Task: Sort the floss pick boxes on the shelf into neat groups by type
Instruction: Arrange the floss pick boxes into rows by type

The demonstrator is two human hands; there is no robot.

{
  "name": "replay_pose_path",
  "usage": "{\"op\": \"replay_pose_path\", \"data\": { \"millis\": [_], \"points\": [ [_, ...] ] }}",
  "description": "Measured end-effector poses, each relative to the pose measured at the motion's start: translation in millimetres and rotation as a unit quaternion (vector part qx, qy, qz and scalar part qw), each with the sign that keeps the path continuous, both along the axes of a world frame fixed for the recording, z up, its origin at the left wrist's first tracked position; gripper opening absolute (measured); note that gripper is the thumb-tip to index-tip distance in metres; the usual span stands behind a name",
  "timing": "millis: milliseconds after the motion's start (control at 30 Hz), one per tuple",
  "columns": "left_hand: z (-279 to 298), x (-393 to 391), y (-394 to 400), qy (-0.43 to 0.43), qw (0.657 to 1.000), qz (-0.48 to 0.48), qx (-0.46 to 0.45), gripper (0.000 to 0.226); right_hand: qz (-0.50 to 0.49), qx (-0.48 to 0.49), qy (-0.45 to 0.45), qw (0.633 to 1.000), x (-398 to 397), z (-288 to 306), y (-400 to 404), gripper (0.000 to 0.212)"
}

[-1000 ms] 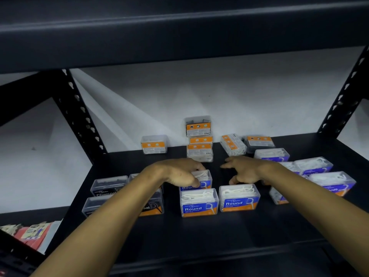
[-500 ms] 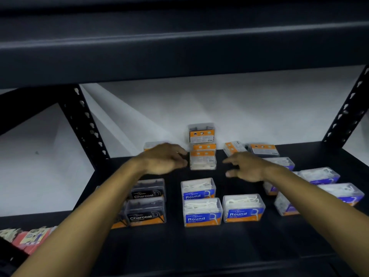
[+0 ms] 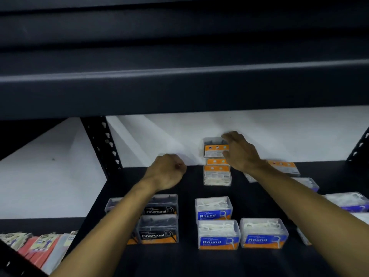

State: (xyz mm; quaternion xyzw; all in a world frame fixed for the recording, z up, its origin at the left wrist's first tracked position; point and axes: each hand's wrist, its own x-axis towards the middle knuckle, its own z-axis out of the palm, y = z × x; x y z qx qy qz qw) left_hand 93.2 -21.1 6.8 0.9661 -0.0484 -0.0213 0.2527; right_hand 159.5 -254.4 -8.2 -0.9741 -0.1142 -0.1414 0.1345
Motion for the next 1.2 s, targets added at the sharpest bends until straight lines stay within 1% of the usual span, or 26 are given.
{"op": "replay_pose_path", "data": {
  "millis": [133,233,300,367,433,467,533,600,633,733,800,867,967,1000,1133,1200],
  "points": [
    [0.8,0.5,0.6,-0.001,1.0,-0.008,-0.025,0.021,0.02,-0.007,-0.023,1.0,1.1,-1.7,-3.6,0.051],
    [2.0,0.5,1.5,-0.002,0.999,-0.002,-0.05,0.021,0.055,-0.01,-0.047,0.997,-3.7,-1.0,-9.1,0.047],
    [2.0,1.5,0.9,0.001,0.998,0.004,-0.069,0.024,0.084,-0.009,-0.089,0.992,-10.3,-1.4,-12.3,0.043],
    [1.8,1.6,-3.1,0.011,0.993,0.014,-0.117,0.023,0.115,-0.011,-0.153,0.982,-16.1,-4.6,-15.3,0.042],
    [1.8,-1.2,-11.7,0.035,0.972,0.038,-0.228,0.02,0.133,-0.024,-0.204,0.97,-21.7,-6.3,-16.3,0.047],
    [2.8,-3.1,-17.5,0.054,0.955,0.052,-0.288,0.024,0.143,-0.032,-0.22,0.964,-24.6,-6.2,-15.6,0.049],
    [5.6,-4.2,-29.1,0.098,0.921,0.073,-0.37,0.043,0.166,-0.038,-0.244,0.955,-30.8,-4.7,-11.6,0.052],
    [8.7,-3.6,-39.1,0.138,0.9,0.08,-0.406,0.057,0.186,-0.045,-0.266,0.945,-36.6,-3.6,-5.8,0.052],
    [10.2,-3.3,-42.9,0.146,0.892,0.084,-0.42,0.06,0.195,-0.055,-0.275,0.94,-38.9,-3.9,-3.2,0.052],
    [12.4,-1.9,-49.9,0.122,0.877,0.114,-0.45,0.055,0.209,-0.073,-0.286,0.932,-43.4,-3.2,3.5,0.053],
    [12.7,-1.3,-50.2,0.1,0.87,0.137,-0.463,0.046,0.222,-0.072,-0.289,0.929,-45.5,-0.8,7.3,0.057],
    [15.3,-2.5,-45.0,0.089,0.855,0.146,-0.489,0.038,0.249,-0.068,-0.286,0.923,-46.2,-0.2,10.2,0.059],
    [23.3,-5.5,-25.2,0.042,0.828,0.171,-0.532,0.033,0.261,-0.05,-0.242,0.933,-43.4,1.3,11.5,0.066],
    [26.8,-7.3,-16.4,0.026,0.816,0.181,-0.549,0.031,0.251,-0.04,-0.224,0.941,-40.4,1.3,11.7,0.064],
    [35.9,-15.4,19.1,-0.03,0.772,0.221,-0.595,0.029,0.194,-0.032,-0.139,0.971,-21.8,1.3,26.1,0.037],
    [38.0,-20.4,31.1,-0.057,0.748,0.236,-0.617,0.024,0.167,-0.045,-0.055,0.983,-11.1,1.8,42.1,0.037]
  ]
}}
